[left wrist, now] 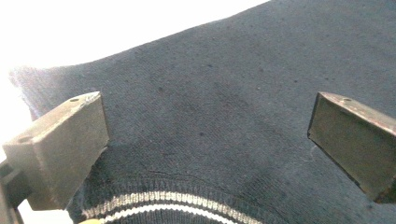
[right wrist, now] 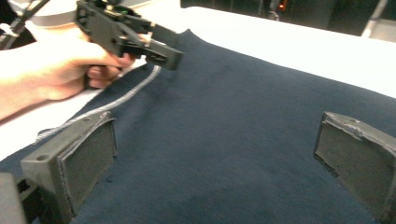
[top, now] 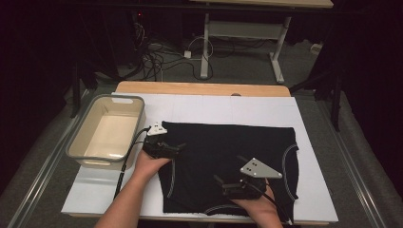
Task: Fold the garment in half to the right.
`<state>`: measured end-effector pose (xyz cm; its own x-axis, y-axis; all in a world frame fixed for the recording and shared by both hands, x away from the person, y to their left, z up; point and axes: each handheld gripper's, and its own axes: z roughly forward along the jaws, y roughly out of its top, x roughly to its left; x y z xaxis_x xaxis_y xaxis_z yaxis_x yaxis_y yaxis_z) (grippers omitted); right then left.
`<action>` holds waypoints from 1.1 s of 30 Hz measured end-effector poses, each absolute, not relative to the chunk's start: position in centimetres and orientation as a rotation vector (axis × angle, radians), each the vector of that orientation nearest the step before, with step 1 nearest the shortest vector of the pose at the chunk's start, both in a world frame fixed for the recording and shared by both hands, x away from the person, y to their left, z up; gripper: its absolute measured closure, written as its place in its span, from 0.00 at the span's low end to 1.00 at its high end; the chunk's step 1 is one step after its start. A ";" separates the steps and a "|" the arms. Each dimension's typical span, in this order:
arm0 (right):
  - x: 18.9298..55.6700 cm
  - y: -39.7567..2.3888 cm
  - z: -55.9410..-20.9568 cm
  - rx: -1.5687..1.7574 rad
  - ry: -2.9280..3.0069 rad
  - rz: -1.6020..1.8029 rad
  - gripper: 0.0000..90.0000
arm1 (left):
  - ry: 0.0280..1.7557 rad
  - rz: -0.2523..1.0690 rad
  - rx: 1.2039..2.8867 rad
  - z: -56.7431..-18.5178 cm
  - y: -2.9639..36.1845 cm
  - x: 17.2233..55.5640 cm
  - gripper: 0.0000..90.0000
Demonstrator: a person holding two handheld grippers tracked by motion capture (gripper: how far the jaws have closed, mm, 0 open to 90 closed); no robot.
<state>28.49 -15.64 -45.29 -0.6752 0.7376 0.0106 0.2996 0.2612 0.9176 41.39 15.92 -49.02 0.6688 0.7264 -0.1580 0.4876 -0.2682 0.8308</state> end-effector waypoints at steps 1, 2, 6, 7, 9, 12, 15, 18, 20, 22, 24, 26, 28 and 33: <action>28.4 -15.3 -45.3 0.933 2.122 1.395 0.00 | 0.942 0.319 1.931 -49.0 15.9 41.3 0.00; 28.4 -15.0 -45.4 0.930 2.128 1.396 0.00 | 0.933 0.325 1.933 -49.0 15.8 41.2 0.00; 28.2 -13.9 -45.6 0.915 2.158 1.380 0.00 | 0.892 0.370 1.899 -49.0 16.0 40.3 0.00; 28.1 -13.6 -45.6 0.906 2.162 1.375 0.00 | 0.884 0.377 1.885 -49.0 16.1 40.0 0.00; 28.1 -13.1 -45.8 0.900 2.174 1.371 0.00 | 0.887 0.373 1.883 -49.0 16.2 40.0 0.00; 28.0 -12.1 -46.2 0.898 2.201 1.381 0.01 | 0.886 0.388 1.894 -49.0 16.0 39.9 0.00; 27.9 -10.8 -46.6 0.887 2.242 1.374 0.02 | 0.881 0.397 1.904 -49.0 15.9 39.8 0.00; 27.8 -9.5 -46.8 0.878 2.268 1.382 0.05 | 0.883 0.379 1.898 -49.0 16.0 39.9 0.00; 27.6 -8.5 -47.1 0.862 2.308 1.372 0.09 | 0.886 0.374 1.893 -49.0 16.1 39.9 0.00; 27.4 -7.4 -47.3 0.845 2.339 1.348 0.14 | 0.884 0.375 1.896 -49.0 16.1 39.9 0.00; 27.1 -6.4 -47.6 0.838 2.363 1.342 0.18 | 0.885 0.365 1.892 -49.0 16.1 40.0 0.00; 26.9 -5.5 -47.9 0.833 2.385 1.328 0.21 | 0.889 0.350 1.887 -49.0 16.3 40.1 0.00; 26.7 -4.8 -48.2 0.832 2.406 1.327 0.25 | 0.906 0.331 1.905 -48.8 16.3 39.9 0.00; 26.0 -3.5 -48.6 0.833 2.455 1.302 0.34 | 0.904 0.344 1.961 -48.8 16.0 39.5 0.00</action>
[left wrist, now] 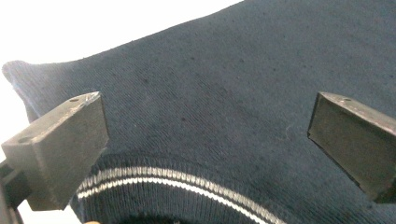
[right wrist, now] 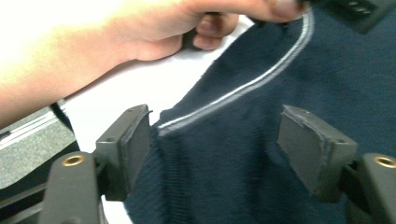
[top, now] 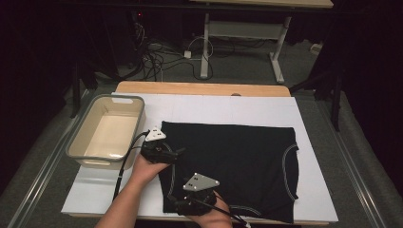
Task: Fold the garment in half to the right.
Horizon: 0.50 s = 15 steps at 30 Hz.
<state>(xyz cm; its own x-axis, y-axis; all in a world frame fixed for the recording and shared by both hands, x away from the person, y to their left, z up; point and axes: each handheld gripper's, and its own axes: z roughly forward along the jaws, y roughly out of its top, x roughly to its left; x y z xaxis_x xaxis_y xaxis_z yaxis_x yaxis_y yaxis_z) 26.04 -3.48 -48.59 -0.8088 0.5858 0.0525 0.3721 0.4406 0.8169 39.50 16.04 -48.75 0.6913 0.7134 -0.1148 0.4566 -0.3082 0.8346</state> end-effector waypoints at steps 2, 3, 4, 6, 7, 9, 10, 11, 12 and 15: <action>25.8 -3.0 -48.6 0.816 2.465 1.292 0.37 | 0.893 0.359 1.981 -48.7 15.9 39.1 0.00; 25.7 -2.8 -48.5 0.807 2.472 1.286 0.39 | 0.890 0.360 1.979 -48.6 15.9 38.8 0.00; 25.6 -2.5 -48.5 0.798 2.479 1.288 0.40 | 0.884 0.354 1.977 -48.5 15.9 38.5 0.00; 25.5 -2.0 -48.5 0.764 2.493 1.274 0.41 | 0.874 0.356 1.955 -48.1 16.1 37.7 0.00; 25.4 -1.7 -48.6 0.755 2.500 1.263 0.41 | 0.874 0.360 1.946 -48.0 16.3 37.5 0.00; 25.4 -1.2 -48.7 0.735 2.522 1.249 0.42 | 0.892 0.353 1.934 -48.2 16.8 37.4 0.00; 25.3 -0.9 -48.8 0.725 2.531 1.235 0.42 | 0.901 0.357 1.932 -48.4 17.0 37.3 0.00; 25.3 -0.6 -49.0 0.717 2.538 1.216 0.42 | 0.909 0.368 1.934 -48.7 17.2 37.3 0.00; 25.3 -0.3 -49.1 0.715 2.539 1.205 0.42 | 0.918 0.366 1.931 -49.0 17.3 37.2 0.00; 25.2 0.1 -49.4 0.697 2.535 1.181 0.38 | 0.902 0.353 1.907 -49.0 17.6 37.0 0.00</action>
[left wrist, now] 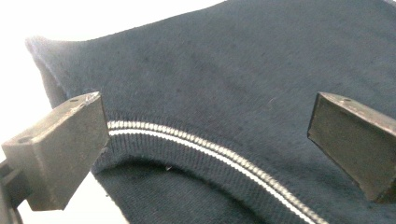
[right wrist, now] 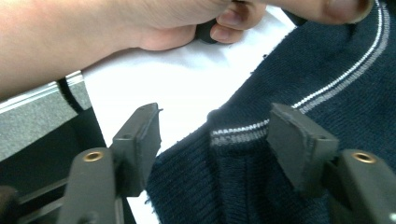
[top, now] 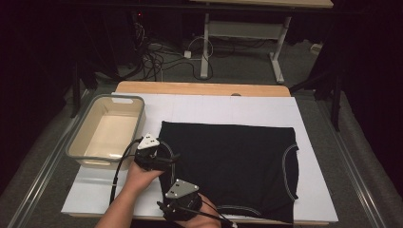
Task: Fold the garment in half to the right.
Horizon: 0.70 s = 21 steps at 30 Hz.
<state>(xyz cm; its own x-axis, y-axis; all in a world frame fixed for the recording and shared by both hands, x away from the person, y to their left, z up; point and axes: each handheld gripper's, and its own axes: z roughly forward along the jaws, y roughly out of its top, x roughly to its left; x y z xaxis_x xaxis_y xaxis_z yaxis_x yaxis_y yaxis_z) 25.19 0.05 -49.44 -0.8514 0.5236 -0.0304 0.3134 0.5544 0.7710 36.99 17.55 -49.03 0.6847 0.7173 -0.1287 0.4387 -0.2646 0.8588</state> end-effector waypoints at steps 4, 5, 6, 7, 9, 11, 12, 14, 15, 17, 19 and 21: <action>24.9 0.3 -49.7 0.690 2.524 1.163 0.36 | 0.884 0.355 1.923 -49.1 17.4 37.0 0.00; 24.9 0.4 -49.7 0.682 2.523 1.152 0.36 | 0.884 0.349 1.919 -49.1 17.5 37.0 0.00; 24.7 0.4 -49.7 0.683 2.518 1.149 0.35 | 0.887 0.342 1.915 -49.1 17.5 37.0 0.00; 24.6 0.5 -49.8 0.685 2.514 1.148 0.35 | 0.892 0.336 1.911 -49.1 17.6 37.1 0.00; 24.4 0.7 -49.9 0.655 2.505 1.109 0.36 | 0.895 0.333 1.908 -49.1 17.6 37.1 0.00; 24.2 0.9 -50.0 0.624 2.485 1.068 0.40 | 0.893 0.333 1.909 -49.1 17.6 37.1 0.00; 24.1 0.9 -50.0 0.612 2.479 1.052 0.41 | 0.891 0.332 1.909 -49.1 17.6 37.1 0.00; 24.0 0.9 -50.0 0.615 2.473 1.040 0.45 | 0.891 0.332 1.909 -49.1 17.6 37.1 0.00; 24.0 0.9 -50.0 0.625 2.465 1.040 0.49 | 0.891 0.332 1.909 -49.1 17.6 37.1 0.00; 24.1 0.7 -50.0 0.628 2.445 1.035 0.57 | 0.891 0.333 1.910 -49.1 17.5 37.1 0.00; 24.1 0.6 -50.0 0.630 2.430 1.019 0.64 | 0.891 0.333 1.911 -49.1 17.5 37.1 0.00; 24.1 0.6 -50.0 0.635 2.422 1.006 0.69 | 0.889 0.337 1.913 -49.1 17.5 37.1 0.00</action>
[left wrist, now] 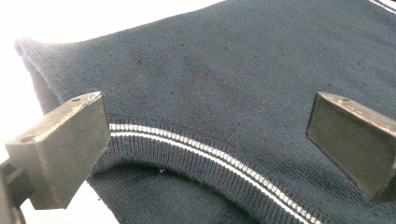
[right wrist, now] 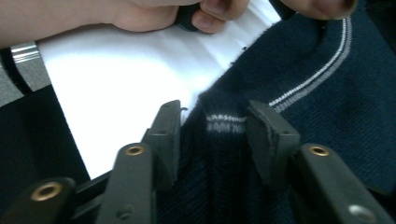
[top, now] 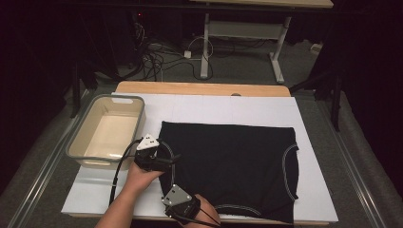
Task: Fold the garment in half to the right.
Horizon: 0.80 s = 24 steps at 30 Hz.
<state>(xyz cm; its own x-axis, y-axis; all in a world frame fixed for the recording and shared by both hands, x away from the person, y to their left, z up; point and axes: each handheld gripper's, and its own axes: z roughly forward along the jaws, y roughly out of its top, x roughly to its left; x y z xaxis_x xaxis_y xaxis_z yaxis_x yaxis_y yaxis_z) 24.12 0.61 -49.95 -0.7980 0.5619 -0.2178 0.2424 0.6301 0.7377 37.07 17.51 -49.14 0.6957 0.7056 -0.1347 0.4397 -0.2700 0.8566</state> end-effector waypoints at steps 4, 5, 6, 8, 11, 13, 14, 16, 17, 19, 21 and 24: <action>24.5 0.3 -49.8 0.671 2.422 1.009 0.79 | 0.886 0.335 1.915 -49.1 17.5 37.1 0.00; 24.6 0.2 -49.8 0.689 2.427 1.023 0.80 | 0.887 0.333 1.913 -49.1 17.5 37.1 0.00; 24.8 0.1 -49.7 0.699 2.434 1.032 0.81 | 0.887 0.332 1.912 -49.1 17.6 37.1 0.00; 25.0 -0.1 -49.6 0.734 2.443 1.059 0.83 | 0.889 0.332 1.910 -49.1 17.6 37.1 0.00; 25.3 -0.3 -49.3 0.756 2.465 1.083 0.84 | 0.896 0.329 1.905 -49.1 17.6 37.2 0.00; 25.4 -0.6 -49.0 0.758 2.473 1.110 0.84 | 0.903 0.322 1.896 -49.1 17.7 37.3 0.00; 25.4 -0.7 -48.6 0.760 2.469 1.135 0.84 | 0.903 0.321 1.894 -49.1 17.7 37.3 0.00; 25.5 -0.9 -47.9 0.761 2.457 1.167 0.84 | 0.906 0.318 1.891 -49.1 17.7 37.3 0.00; 25.5 -1.1 -47.5 0.755 2.449 1.184 0.84 | 0.909 0.318 1.888 -49.1 17.8 37.3 0.00; 25.6 -1.4 -46.9 0.747 2.441 1.202 0.84 | 0.913 0.318 1.881 -49.1 17.8 37.3 0.00; 26.0 -2.0 -46.5 0.747 2.435 1.220 0.84 | 0.915 0.326 1.876 -49.1 17.8 37.3 0.00; 26.5 -3.3 -46.5 0.720 2.423 1.248 0.84 | 0.919 0.329 1.872 -49.1 17.8 37.3 0.00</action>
<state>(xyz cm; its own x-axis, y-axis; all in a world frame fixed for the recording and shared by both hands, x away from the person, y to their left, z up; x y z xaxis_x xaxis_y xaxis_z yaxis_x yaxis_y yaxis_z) 26.52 -3.32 -46.47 -0.8213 0.5681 -0.0519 0.2878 0.4912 0.8222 37.32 17.83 -49.11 0.6760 0.7186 -0.1636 0.4511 -0.2279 0.8629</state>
